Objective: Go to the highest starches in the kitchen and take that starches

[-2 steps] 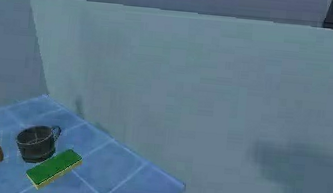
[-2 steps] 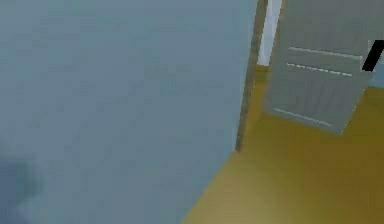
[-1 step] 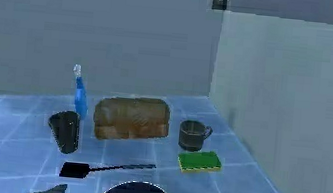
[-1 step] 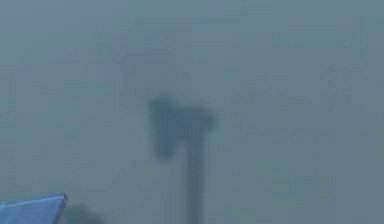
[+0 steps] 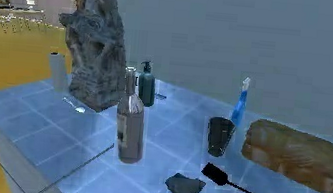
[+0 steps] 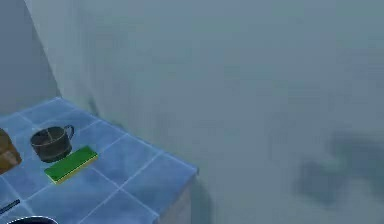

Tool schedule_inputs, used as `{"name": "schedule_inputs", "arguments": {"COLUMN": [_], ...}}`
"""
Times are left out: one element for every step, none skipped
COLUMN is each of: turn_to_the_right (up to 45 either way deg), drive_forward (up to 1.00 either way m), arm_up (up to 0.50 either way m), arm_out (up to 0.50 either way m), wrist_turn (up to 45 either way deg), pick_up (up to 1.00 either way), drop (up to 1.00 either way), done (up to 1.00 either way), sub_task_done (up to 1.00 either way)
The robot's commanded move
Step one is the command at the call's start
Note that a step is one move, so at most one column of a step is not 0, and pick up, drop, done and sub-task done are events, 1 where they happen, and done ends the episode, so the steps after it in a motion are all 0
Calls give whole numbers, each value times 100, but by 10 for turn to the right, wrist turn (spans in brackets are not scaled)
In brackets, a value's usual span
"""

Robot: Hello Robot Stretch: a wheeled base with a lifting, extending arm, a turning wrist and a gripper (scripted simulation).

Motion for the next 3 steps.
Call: {"name": "schedule_inputs", "arguments": {"turn_to_the_right": [-450,-90,0], "drive_forward": [0,0,0], "arm_up": [0,0,50], "arm_out": [0,0,0], "wrist_turn": [0,0,0], "pick_up": [0,0,0], "drop": [0,0,0], "done": [0,0,0], "sub_task_done": [0,0,0]}}
